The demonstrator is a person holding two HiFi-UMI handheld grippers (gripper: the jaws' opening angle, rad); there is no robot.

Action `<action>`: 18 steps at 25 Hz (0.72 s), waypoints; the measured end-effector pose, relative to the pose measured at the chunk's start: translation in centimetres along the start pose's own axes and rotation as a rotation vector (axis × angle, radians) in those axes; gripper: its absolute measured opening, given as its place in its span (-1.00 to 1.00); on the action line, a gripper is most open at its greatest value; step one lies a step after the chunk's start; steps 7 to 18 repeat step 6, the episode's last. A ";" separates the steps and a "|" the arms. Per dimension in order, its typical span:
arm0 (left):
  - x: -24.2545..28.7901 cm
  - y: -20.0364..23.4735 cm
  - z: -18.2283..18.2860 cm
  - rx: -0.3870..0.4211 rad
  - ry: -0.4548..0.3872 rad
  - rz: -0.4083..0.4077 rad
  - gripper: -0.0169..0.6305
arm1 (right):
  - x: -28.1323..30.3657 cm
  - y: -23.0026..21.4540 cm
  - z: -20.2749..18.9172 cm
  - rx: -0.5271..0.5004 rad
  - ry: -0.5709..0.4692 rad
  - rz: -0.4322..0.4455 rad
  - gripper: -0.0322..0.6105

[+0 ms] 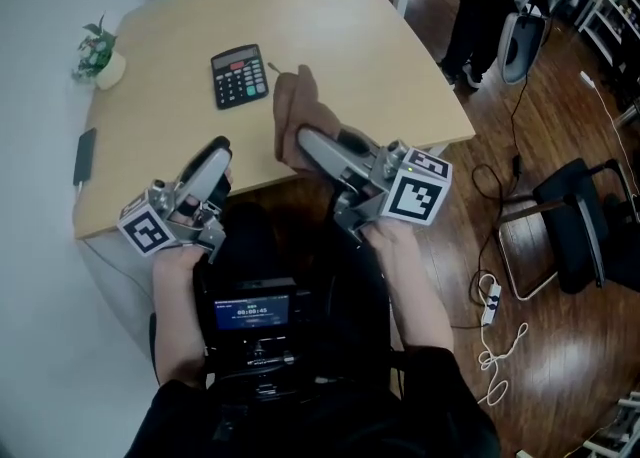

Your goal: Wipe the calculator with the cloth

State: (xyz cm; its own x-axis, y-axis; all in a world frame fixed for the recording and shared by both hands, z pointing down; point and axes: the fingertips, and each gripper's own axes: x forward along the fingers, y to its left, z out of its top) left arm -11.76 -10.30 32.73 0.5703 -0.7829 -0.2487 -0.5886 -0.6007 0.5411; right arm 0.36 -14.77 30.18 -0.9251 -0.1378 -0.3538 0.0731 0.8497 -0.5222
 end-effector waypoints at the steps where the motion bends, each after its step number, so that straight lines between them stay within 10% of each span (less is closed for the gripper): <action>1: 0.2 -0.1 0.0 0.001 0.002 -0.005 -0.43 | -0.1 0.0 0.1 -0.005 -0.001 -0.002 -0.73; 18: 0.7 -0.3 -0.5 -0.010 -0.002 -0.020 -0.45 | -0.7 -0.3 0.1 -0.009 -0.002 -0.007 -0.73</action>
